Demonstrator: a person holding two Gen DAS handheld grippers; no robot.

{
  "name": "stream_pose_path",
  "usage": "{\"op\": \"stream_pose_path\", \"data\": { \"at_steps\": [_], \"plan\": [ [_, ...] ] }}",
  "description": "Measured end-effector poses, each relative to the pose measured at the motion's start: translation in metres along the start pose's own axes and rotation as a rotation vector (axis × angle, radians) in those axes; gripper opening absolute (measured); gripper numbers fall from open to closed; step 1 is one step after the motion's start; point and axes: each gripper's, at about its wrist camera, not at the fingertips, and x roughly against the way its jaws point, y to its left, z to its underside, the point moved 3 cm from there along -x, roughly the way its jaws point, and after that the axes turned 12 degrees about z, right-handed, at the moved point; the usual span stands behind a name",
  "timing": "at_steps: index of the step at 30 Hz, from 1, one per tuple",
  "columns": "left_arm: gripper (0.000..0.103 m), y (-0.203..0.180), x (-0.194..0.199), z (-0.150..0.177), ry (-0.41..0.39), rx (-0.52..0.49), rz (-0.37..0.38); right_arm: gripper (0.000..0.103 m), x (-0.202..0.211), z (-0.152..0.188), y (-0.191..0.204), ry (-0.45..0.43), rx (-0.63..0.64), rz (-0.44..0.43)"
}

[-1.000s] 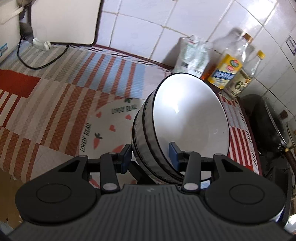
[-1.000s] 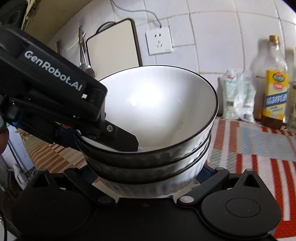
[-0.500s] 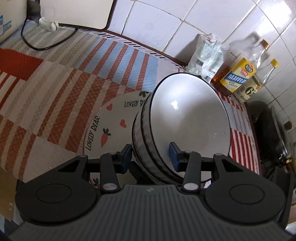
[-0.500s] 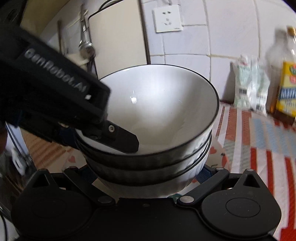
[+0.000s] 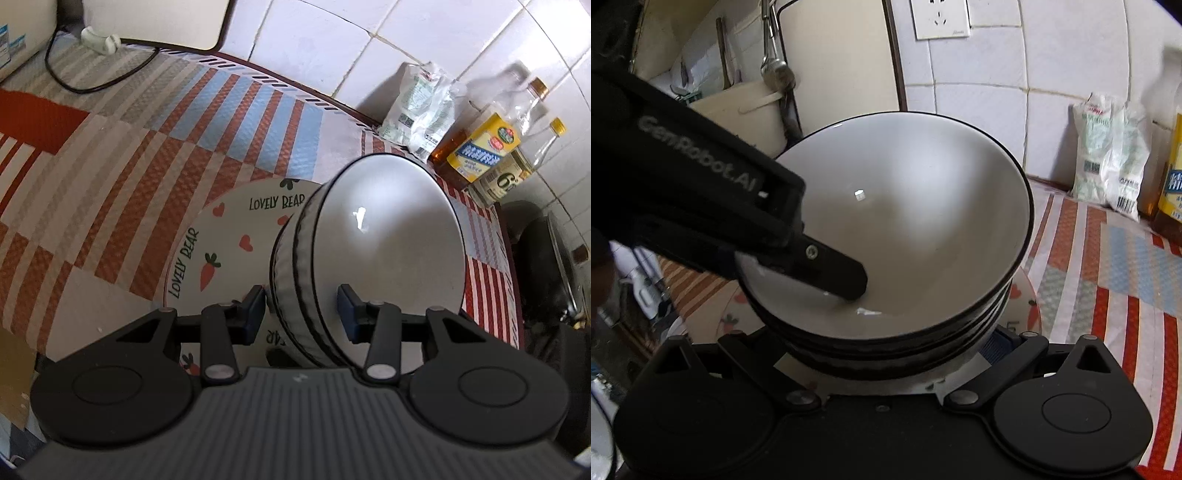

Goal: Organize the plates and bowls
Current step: 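Carry the bowl stack with the left gripper onto the bunny plate stack, then open the left gripper and pull it away from the bowls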

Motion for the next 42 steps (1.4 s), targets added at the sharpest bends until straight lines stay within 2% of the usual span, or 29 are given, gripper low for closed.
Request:
{"op": "stream_pose_path", "data": {
  "at_steps": [3,6,9,14,21,31,35,38,42],
  "plan": [
    [0.042,-0.001,0.000,-0.001,0.010,-0.024,0.003,0.103,0.011,0.004,0.000,-0.022,0.026,0.051],
    [0.043,0.001,0.000,-0.002,0.021,-0.035,0.017,0.103,0.020,0.005,0.002,-0.010,-0.004,0.052],
    [0.045,0.002,0.003,-0.002,0.036,-0.042,0.010,0.103,0.030,0.008,0.002,0.011,-0.081,0.092],
    [0.044,-0.019,0.027,0.000,0.037,-0.153,0.007,0.103,0.062,0.015,0.012,-0.009,-0.205,0.139],
    [0.047,-0.041,0.073,0.007,0.029,-0.208,-0.019,0.103,0.112,0.006,0.015,-0.023,-0.268,0.223],
    [0.064,-0.083,0.149,0.042,0.018,-0.338,-0.112,0.103,0.192,0.003,-0.005,-0.086,-0.319,0.370],
    [0.076,-0.097,0.179,0.050,-0.020,-0.344,-0.096,0.103,0.230,-0.005,-0.003,-0.134,-0.281,0.435],
    [0.090,-0.109,0.198,0.056,-0.057,-0.358,-0.089,0.103,0.249,-0.011,-0.002,-0.115,-0.256,0.499],
    [0.095,-0.119,0.219,0.065,-0.094,-0.379,-0.095,0.103,0.275,-0.019,0.004,-0.097,-0.261,0.528]
  ]
}}
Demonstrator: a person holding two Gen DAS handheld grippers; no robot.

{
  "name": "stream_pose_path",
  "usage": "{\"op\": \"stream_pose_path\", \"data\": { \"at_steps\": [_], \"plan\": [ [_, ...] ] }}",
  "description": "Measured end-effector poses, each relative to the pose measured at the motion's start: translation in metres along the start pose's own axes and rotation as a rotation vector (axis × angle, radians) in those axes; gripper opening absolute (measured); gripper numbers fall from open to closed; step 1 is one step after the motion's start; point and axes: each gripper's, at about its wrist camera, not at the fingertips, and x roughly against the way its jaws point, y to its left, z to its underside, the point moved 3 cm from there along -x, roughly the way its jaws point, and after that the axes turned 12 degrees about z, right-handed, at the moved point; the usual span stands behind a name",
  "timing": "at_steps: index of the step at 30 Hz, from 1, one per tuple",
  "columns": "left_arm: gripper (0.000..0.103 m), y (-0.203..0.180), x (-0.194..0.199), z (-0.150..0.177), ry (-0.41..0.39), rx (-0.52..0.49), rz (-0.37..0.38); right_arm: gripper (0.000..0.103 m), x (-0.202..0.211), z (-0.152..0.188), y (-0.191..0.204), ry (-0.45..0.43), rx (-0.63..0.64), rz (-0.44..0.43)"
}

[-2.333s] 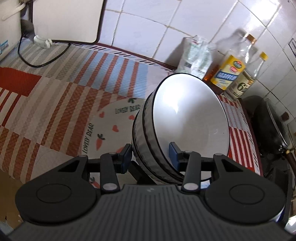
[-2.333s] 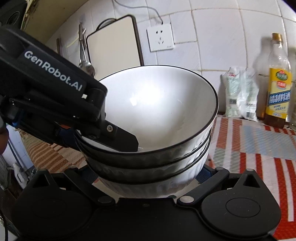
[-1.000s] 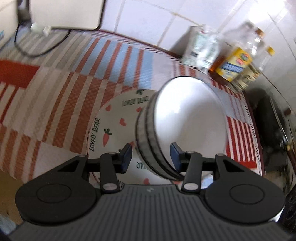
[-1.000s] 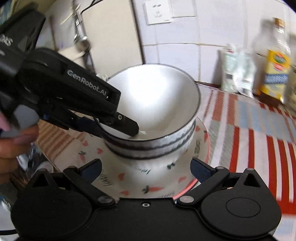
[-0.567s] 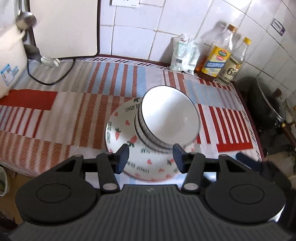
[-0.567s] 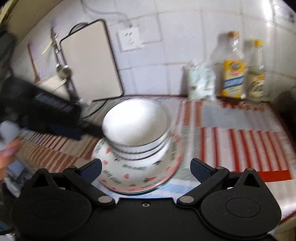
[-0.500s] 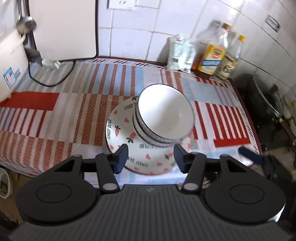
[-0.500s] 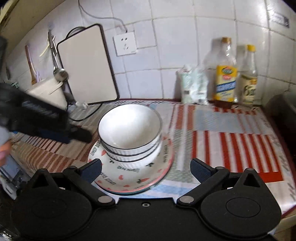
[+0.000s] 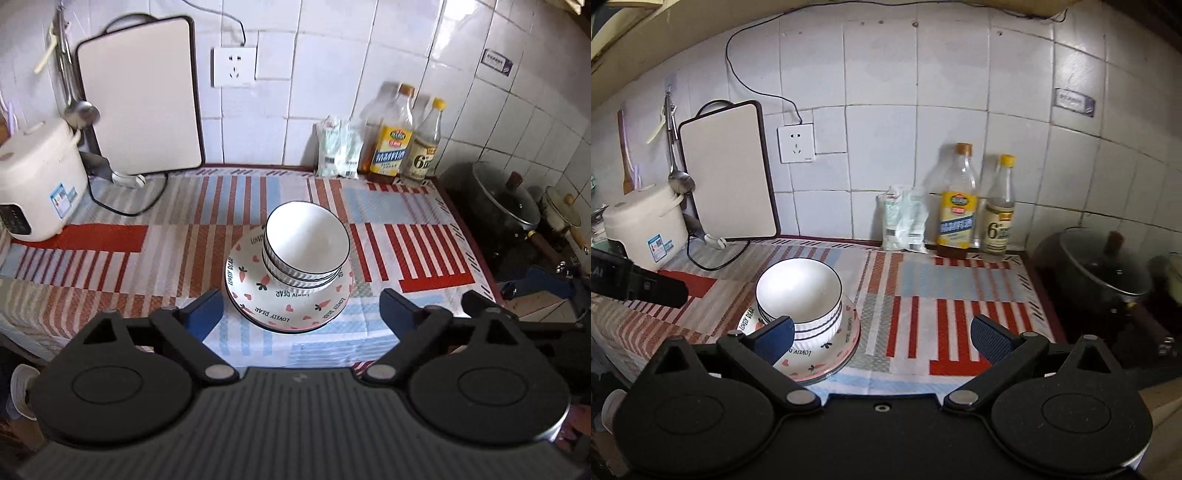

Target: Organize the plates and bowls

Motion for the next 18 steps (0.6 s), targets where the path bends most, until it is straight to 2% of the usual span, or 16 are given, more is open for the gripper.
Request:
{"op": "stream_pose_path", "data": {
  "at_steps": [4,9,18],
  "plan": [
    [0.097,-0.004,0.015,0.002,0.001,0.019,-0.025,0.103,0.022,-0.007,-0.005,0.034,-0.031,0.013],
    [0.097,-0.011,0.032,0.010,0.015,-0.012,-0.049,0.103,0.041,-0.011,-0.012,0.081,-0.060,0.069],
    [0.097,-0.027,0.060,0.019,0.002,-0.051,-0.119,0.103,0.083,-0.013,-0.009,0.020,-0.011,0.108]
  ]
}}
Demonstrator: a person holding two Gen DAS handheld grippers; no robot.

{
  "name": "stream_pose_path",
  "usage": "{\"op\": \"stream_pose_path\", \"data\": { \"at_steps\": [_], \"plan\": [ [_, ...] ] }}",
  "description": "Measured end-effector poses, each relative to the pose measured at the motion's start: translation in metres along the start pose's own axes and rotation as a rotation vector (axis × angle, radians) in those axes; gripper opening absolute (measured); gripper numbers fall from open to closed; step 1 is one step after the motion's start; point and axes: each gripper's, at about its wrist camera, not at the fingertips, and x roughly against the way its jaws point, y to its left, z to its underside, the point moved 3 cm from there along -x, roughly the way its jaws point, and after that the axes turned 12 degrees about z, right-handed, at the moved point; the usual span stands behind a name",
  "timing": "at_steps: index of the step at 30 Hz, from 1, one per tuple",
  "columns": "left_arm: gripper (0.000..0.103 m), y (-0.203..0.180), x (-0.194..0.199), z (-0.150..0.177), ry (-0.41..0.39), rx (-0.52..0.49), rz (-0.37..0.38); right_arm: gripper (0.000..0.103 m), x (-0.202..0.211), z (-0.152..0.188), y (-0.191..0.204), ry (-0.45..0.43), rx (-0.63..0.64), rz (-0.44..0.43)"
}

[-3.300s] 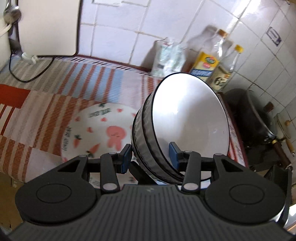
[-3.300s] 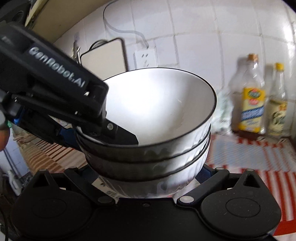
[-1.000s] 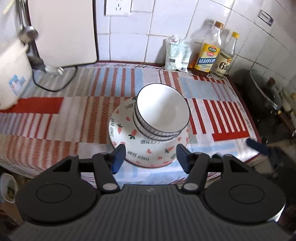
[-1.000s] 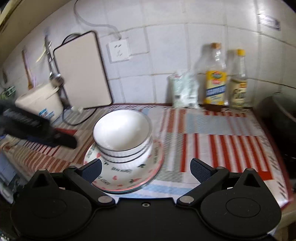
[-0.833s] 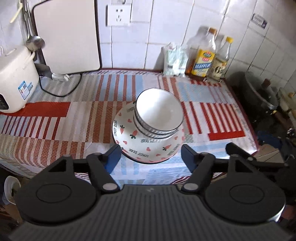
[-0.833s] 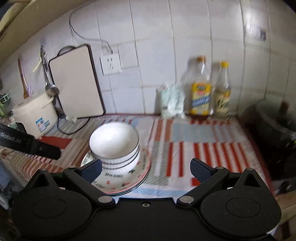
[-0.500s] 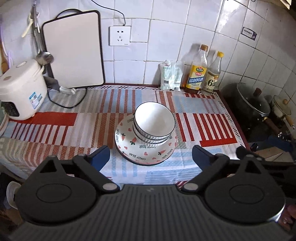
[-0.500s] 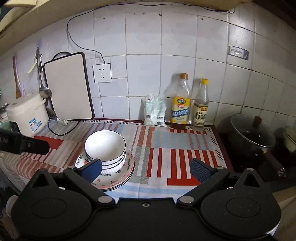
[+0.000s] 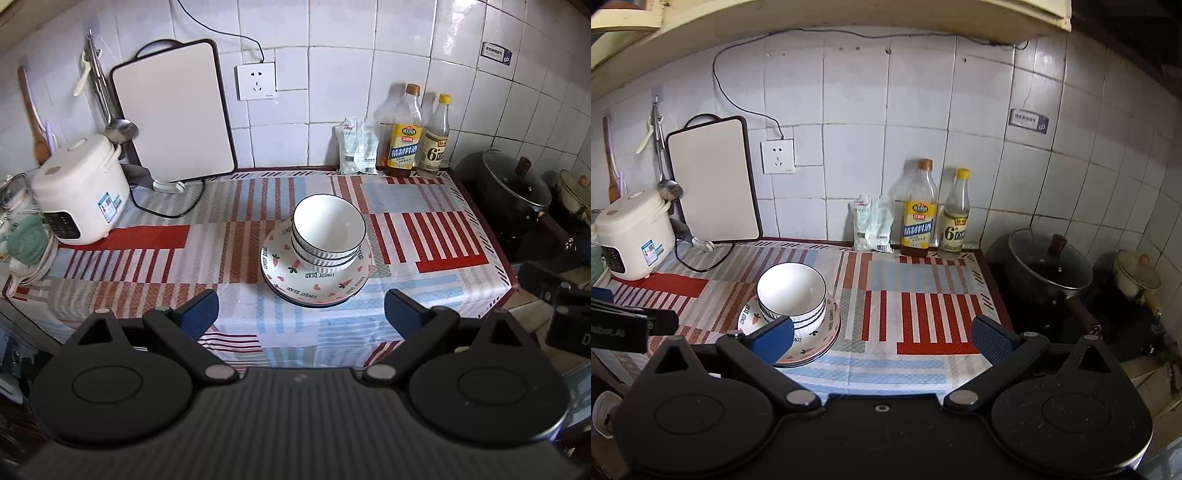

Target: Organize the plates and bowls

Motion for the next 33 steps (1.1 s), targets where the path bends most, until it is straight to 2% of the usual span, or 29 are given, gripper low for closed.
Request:
{"op": "stream_pose_path", "data": {
  "at_steps": [9,20,27,33],
  "plan": [
    [0.097,-0.005,0.006,0.006,0.004,0.006,0.010,0.103,0.010,0.009,-0.002,0.018,-0.009,-0.020],
    [0.098,-0.007,0.003,0.009,0.004,0.000,0.006,0.103,0.011,0.010,-0.002,-0.003,-0.011,-0.009],
    [0.098,-0.011,0.002,0.013,-0.008,-0.049,-0.050,0.103,0.009,0.014,-0.003,0.015,-0.025,0.006],
    [0.098,-0.011,0.001,0.016,-0.006,-0.054,-0.042,0.103,0.011,0.017,-0.001,0.010,-0.024,0.010]
  ]
}}
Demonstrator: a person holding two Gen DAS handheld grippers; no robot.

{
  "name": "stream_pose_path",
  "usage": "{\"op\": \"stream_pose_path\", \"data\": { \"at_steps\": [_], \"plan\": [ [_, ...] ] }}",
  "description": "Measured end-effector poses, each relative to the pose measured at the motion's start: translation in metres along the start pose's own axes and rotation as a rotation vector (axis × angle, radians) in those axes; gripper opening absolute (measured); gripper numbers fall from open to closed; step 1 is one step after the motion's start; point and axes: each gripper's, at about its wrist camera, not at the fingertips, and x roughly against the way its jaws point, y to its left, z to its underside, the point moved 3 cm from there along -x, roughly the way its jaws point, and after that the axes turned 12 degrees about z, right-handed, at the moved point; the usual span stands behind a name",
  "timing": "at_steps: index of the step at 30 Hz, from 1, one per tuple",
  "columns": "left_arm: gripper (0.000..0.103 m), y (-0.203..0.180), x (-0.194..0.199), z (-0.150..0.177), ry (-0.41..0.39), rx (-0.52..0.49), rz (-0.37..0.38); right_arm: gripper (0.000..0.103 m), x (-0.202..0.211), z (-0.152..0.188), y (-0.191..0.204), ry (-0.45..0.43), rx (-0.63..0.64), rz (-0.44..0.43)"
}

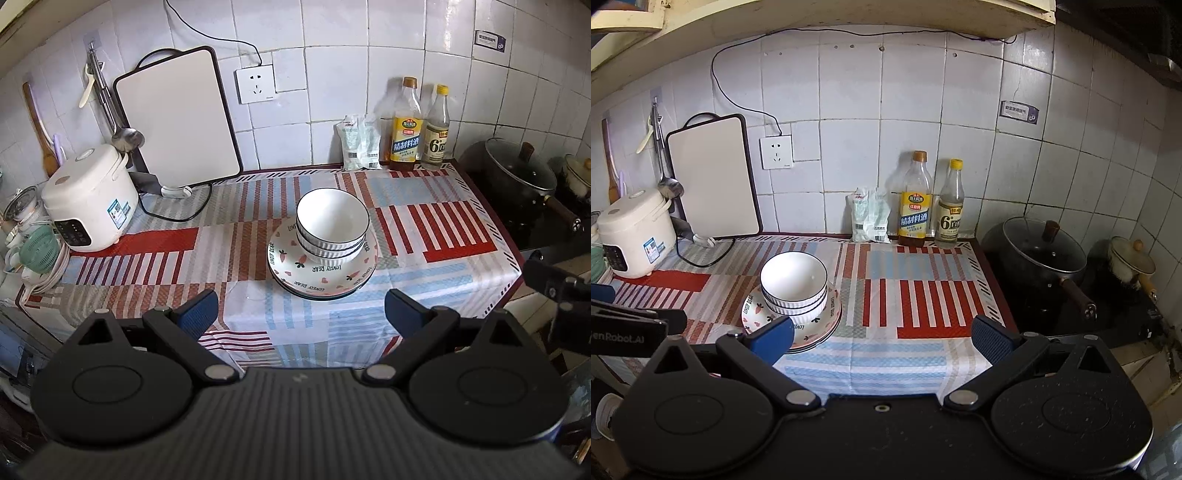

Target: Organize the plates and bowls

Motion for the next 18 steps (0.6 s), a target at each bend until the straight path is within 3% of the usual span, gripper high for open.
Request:
{"op": "stream_pose_path", "data": {
  "at_steps": [18],
  "plan": [
    [0.098,-0.0016,0.0018,-0.0011,0.002,-0.009,0.007,0.103,-0.0033,0.0010,-0.0015,0.022,-0.017,0.010]
  ]
}}
